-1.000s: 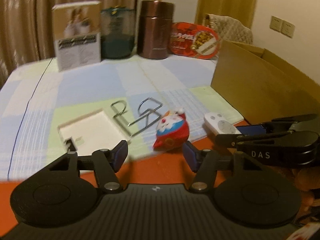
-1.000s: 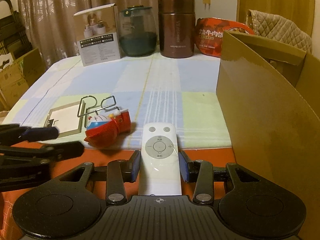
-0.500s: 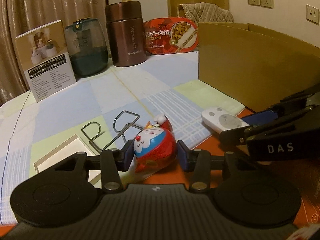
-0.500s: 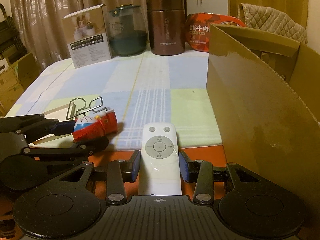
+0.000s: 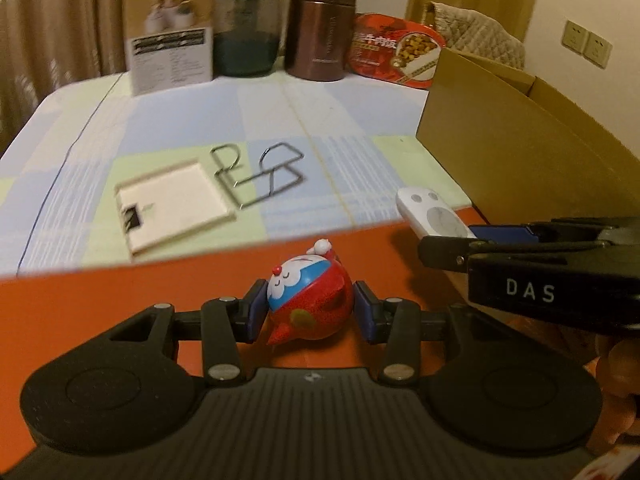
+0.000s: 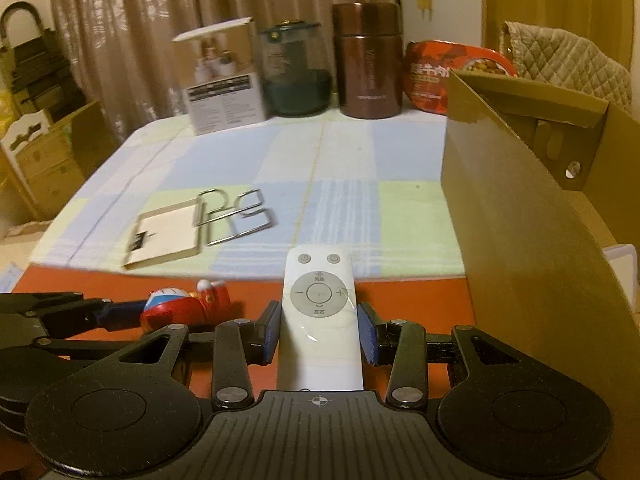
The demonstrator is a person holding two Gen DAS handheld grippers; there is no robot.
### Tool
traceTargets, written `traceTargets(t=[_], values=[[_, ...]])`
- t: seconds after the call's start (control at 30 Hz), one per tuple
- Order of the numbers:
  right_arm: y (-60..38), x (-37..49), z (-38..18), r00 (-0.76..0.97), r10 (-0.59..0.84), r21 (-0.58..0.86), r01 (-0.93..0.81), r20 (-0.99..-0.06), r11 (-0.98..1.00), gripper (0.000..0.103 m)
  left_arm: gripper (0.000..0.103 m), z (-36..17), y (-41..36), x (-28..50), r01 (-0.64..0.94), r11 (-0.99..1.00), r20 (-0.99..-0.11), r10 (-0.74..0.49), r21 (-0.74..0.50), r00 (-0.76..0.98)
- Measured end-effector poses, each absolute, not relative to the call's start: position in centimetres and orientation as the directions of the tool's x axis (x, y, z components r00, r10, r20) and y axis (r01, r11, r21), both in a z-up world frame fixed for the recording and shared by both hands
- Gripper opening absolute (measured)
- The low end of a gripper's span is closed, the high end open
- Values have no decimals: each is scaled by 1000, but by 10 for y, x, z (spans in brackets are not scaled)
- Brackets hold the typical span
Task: Organize rigid objects
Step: 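Grasp the red Doraemon toy with the left tool while the right tool holds the remote, then carry the red toy and white remote into the cardboard box with both tools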
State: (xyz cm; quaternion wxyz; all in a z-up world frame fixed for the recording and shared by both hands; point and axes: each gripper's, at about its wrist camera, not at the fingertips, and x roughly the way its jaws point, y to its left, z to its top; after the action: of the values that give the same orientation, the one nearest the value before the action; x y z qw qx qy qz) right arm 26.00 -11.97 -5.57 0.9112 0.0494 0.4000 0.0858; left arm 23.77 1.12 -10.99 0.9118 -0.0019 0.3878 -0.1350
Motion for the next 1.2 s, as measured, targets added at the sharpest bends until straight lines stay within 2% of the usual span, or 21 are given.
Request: traceTargets(t=[0.5,1.2], values=[[-124,175,-16,664,240,184,-154,-708,971,37,40,-75,18,151,123,979,-712,-202,-161,672],[-148,100,51,734,230,177,-151,-639,973,37,40,-3,-8,74,111,975,-649,-212,-194,731]])
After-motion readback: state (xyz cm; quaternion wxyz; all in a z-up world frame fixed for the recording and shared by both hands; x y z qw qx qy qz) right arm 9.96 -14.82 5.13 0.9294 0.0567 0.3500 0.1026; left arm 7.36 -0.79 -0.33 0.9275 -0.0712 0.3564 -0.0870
